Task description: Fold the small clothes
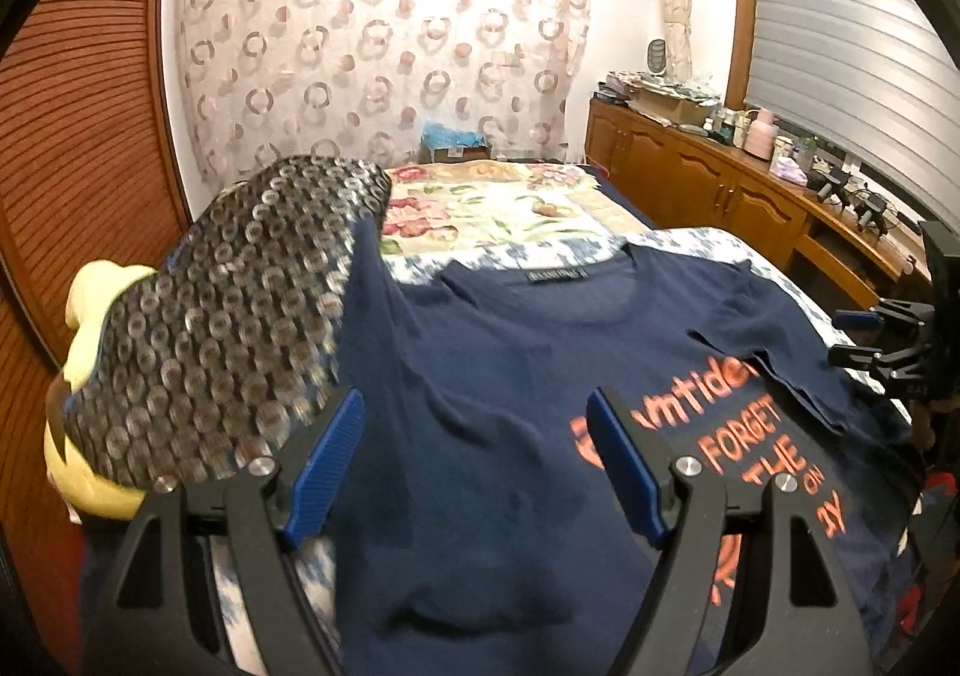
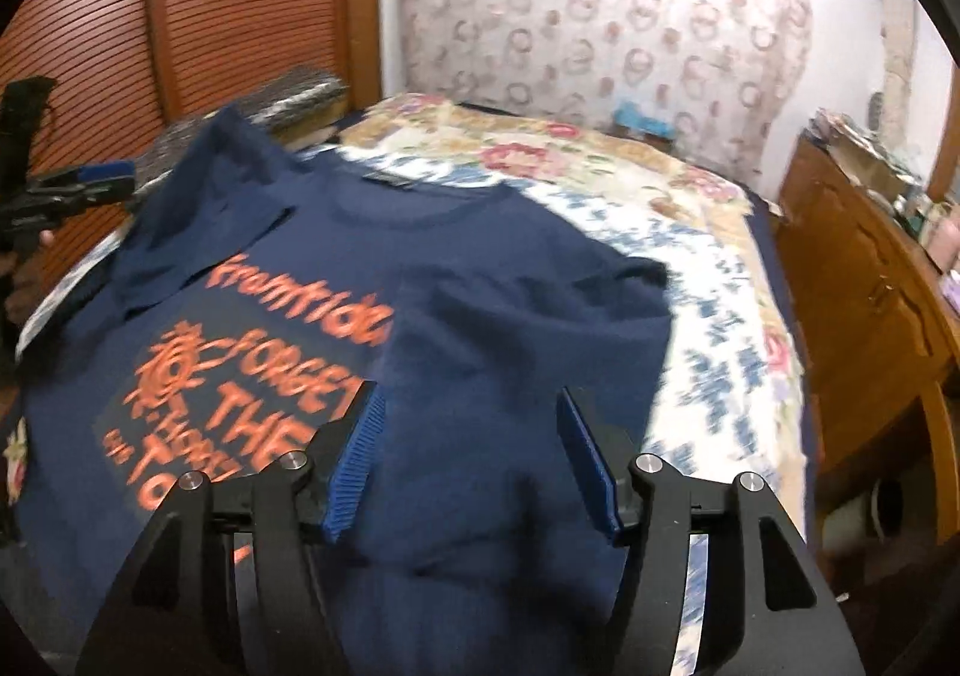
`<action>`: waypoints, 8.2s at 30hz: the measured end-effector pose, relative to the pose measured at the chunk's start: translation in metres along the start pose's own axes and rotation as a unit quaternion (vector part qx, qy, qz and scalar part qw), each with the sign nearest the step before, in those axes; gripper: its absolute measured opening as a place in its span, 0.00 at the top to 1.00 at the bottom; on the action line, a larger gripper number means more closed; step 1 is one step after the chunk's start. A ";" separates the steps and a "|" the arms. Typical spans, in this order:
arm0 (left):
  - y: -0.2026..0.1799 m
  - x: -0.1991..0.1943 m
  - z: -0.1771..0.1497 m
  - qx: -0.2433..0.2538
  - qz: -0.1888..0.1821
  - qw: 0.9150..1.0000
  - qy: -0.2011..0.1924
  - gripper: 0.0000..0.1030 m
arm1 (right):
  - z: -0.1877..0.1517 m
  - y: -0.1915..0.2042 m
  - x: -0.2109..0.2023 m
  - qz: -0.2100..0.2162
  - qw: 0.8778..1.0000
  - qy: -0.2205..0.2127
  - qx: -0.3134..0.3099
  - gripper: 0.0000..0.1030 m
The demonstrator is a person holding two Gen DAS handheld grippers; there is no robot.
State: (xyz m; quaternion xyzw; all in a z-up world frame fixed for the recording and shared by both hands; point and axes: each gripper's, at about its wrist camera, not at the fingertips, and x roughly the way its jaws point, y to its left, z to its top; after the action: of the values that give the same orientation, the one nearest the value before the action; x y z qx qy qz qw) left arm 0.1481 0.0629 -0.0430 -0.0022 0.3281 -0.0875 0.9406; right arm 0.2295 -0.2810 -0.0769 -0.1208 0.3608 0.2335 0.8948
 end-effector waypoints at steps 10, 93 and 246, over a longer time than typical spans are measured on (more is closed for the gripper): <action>0.032 0.041 0.038 -0.003 0.006 1.000 0.019 0.44 | 0.024 -0.077 0.056 -0.036 0.997 0.041 0.048 0.41; 0.041 -0.144 -0.106 -0.047 -0.022 0.999 -0.015 0.56 | -0.108 -0.005 -0.138 -0.008 0.997 -0.036 0.067 0.72; 0.014 0.016 -0.009 0.027 -0.044 0.998 0.048 0.43 | -0.021 -0.084 -0.020 -0.049 0.993 0.015 0.108 0.35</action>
State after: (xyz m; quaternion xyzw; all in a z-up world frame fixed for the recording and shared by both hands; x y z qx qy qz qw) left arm 0.1578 0.0749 -0.0608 0.0125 0.3699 -0.1374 0.9188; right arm 0.2473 -0.3674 -0.0738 -0.0442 0.3911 0.1475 0.9074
